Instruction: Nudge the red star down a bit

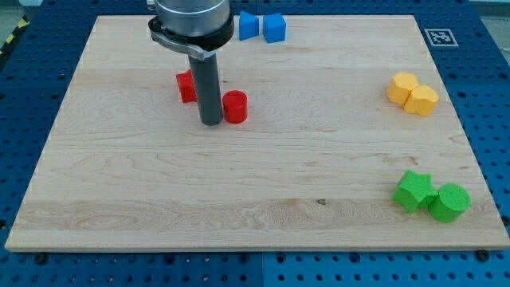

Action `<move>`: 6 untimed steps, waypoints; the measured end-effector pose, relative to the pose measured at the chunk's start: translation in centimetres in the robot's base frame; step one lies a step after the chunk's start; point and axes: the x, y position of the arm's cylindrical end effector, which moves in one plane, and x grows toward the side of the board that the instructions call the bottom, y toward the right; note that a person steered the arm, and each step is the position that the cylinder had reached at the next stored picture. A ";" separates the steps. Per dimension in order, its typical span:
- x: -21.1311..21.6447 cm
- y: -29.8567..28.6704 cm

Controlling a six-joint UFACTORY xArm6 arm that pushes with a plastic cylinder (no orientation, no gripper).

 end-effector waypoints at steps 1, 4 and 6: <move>0.0 2.1; 0.0 -1.6; -7.0 -12.6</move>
